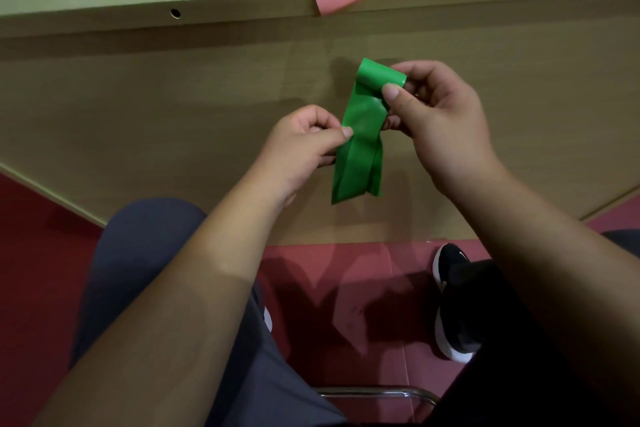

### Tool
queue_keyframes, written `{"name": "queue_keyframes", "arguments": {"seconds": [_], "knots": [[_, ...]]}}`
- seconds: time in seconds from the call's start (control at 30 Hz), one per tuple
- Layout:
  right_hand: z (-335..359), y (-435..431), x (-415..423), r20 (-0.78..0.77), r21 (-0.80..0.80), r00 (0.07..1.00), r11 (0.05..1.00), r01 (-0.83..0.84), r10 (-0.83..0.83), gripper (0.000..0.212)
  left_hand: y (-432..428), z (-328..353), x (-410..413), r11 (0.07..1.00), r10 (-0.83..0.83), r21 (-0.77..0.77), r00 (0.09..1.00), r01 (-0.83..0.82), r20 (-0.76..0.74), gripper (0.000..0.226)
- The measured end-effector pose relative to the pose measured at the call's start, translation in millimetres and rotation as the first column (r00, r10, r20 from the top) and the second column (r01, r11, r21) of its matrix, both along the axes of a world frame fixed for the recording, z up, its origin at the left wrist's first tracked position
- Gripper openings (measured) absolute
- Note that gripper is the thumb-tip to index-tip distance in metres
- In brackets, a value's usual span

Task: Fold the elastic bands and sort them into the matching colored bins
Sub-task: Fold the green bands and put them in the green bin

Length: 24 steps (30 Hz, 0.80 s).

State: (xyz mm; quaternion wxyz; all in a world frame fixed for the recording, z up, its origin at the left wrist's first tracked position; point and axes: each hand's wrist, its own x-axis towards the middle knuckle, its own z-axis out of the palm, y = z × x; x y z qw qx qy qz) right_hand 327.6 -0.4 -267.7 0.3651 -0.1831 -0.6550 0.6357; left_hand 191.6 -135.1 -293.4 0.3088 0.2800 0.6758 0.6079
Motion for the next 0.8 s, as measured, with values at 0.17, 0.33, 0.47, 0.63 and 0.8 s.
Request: {"name": "queue_keyframes", "arguments": {"seconds": [0.17,0.33,0.47,0.63,0.8], "knots": [[0,2,1,-0.005,0.016,1.000,1.000,0.019,-0.019,0.022,-2,3,0,0.998,-0.002,0.070,1.000,0.003,-0.017,0.021],[-1,4,1,0.008,0.065,0.999,0.997,0.032,-0.033,0.026,-6,12,3,0.994,-0.052,0.097,0.999,0.051,-0.002,0.033],[-3,4,1,0.020,0.096,0.999,0.995,0.035,-0.037,0.027,-8,12,4,0.993,-0.096,0.066,0.995,0.096,-0.001,0.031],[-5,3,2,0.026,0.169,0.999,0.985,0.026,-0.031,0.026,-3,13,13,0.994,-0.067,0.086,0.995,0.060,0.077,0.019],[-9,3,1,0.064,0.237,0.997,0.971,0.026,-0.042,0.027,0,9,13,0.994,-0.015,0.104,1.000,0.016,-0.009,0.026]]}}
